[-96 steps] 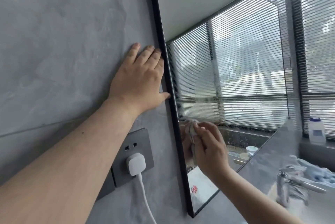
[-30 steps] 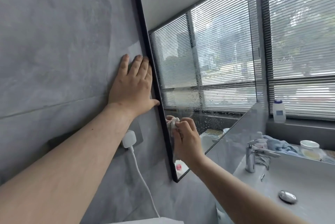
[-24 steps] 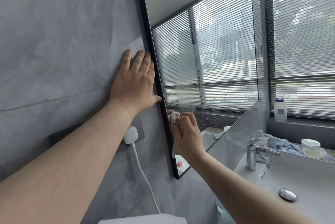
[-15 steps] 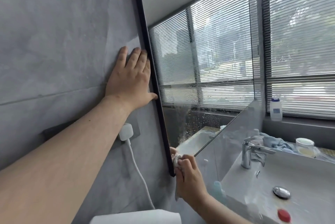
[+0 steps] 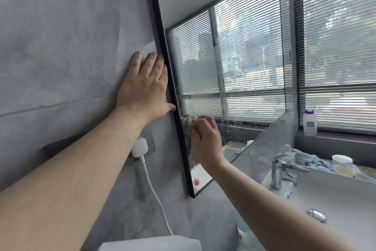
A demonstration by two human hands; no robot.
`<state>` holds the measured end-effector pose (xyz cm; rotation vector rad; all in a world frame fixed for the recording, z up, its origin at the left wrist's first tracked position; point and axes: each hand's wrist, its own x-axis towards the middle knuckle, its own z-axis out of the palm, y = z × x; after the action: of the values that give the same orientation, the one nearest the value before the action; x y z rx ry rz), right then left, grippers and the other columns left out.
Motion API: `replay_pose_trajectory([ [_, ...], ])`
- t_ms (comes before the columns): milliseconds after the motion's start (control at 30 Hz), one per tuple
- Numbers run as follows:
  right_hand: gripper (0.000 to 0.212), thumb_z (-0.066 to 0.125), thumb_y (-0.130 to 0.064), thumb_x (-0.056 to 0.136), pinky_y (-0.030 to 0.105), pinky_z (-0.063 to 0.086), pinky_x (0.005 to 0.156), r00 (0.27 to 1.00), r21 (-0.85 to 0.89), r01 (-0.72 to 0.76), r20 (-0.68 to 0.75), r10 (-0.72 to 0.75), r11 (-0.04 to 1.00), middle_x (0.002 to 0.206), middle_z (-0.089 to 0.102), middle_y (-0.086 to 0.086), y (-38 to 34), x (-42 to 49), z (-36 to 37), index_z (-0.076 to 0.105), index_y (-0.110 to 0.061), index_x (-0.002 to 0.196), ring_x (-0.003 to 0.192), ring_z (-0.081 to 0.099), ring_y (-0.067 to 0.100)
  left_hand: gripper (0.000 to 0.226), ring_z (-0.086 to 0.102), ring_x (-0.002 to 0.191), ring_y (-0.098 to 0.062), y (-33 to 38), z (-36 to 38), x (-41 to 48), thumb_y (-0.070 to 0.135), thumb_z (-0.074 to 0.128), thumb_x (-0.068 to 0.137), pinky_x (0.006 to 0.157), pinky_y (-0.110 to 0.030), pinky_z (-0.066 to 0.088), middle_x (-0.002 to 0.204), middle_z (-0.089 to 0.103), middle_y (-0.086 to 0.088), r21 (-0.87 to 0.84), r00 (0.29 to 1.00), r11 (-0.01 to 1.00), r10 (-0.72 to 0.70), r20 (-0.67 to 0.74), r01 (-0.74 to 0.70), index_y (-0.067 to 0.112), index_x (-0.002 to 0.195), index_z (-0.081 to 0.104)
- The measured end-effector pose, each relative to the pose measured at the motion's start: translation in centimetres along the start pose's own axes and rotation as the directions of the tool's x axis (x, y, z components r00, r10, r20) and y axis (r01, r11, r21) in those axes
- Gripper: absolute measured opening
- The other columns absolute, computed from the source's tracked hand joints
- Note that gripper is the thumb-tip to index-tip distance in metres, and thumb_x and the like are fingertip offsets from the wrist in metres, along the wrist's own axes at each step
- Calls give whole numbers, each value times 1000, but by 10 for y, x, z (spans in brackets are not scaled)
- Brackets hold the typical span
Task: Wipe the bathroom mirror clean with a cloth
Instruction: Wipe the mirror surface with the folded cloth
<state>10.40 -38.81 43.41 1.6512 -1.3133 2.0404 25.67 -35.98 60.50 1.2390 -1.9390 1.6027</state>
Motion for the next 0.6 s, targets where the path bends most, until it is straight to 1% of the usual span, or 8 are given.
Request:
replay_pose_trajectory([
  [67, 7, 63, -11, 94, 14, 40, 76, 1000, -25, -13, -16, 12, 1000, 106, 56, -4, 5, 15, -4, 70, -9, 94, 88, 52, 7, 116, 12, 151, -29, 1, 1, 0, 87, 39, 74, 122, -55, 0, 163, 20, -14, -6, 1000, 1000, -4, -5, 4, 4, 153, 22],
  [133, 6, 63, -9, 94, 16, 40, 76, 999, -36, -1, -40, 0, 999, 105, 52, -6, 17, 5, -5, 68, -8, 91, 87, 48, 3, 116, 14, 151, -29, 1, 1, 0, 86, 41, 74, 122, -55, 1, 162, 22, -14, -8, 1000, 1000, -9, -9, 9, 4, 153, 24],
  [233, 7, 60, -12, 95, 25, 47, 78, 1000, -67, -8, -19, 7, 998, 108, 49, -8, 45, -51, -4, 63, -12, 89, 88, 51, 6, 115, 14, 151, -29, 1, 1, 1, 87, 41, 74, 122, -55, 1, 162, 22, -14, -4, 1000, 1000, -8, -11, 8, 5, 153, 24],
  [300, 10, 56, -17, 97, 26, 47, 78, 1000, -74, 6, 29, -4, 997, 107, 46, -13, 65, -93, -5, 60, -16, 88, 87, 52, 7, 115, 14, 151, -29, 1, 2, 1, 87, 40, 74, 122, -54, 1, 162, 21, -13, -4, 1000, 1000, -10, -13, 10, 5, 153, 24],
  [367, 8, 53, -20, 96, 24, 47, 77, 996, -75, 39, 86, -32, 996, 108, 44, -17, 79, -123, -9, 55, -20, 89, 87, 51, 5, 115, 14, 151, -28, 1, 3, 1, 87, 40, 74, 122, -54, 1, 162, 22, -13, -11, 1000, 1000, -15, -18, 15, 5, 153, 24],
  [433, 5, 53, -19, 95, 19, 45, 75, 992, -93, 55, 123, -43, 994, 110, 44, -17, 84, -134, -11, 54, -22, 90, 86, 52, 5, 115, 14, 151, -29, 1, 3, 0, 86, 41, 74, 122, -54, 0, 162, 22, -14, -20, 1000, 1000, -13, -20, 13, 4, 153, 24],
  [533, 14, 49, -23, 95, 10, 37, 72, 991, -125, 46, 128, -30, 991, 106, 47, -13, 79, -122, -12, 56, -16, 86, 78, 52, 8, 115, 14, 151, -29, 1, 4, 0, 86, 41, 75, 122, -54, 2, 162, 21, -14, -23, 1000, 1000, -7, -22, 6, 4, 153, 23],
  [600, 11, 50, -21, 95, 13, 39, 69, 992, -109, 61, 113, -49, 992, 104, 47, -13, 71, -101, -12, 54, -17, 86, 77, 51, 6, 115, 12, 151, -29, 0, 5, 1, 86, 40, 75, 122, -55, 3, 163, 20, -14, -19, 1000, 1000, -8, -24, 8, 4, 154, 21],
])
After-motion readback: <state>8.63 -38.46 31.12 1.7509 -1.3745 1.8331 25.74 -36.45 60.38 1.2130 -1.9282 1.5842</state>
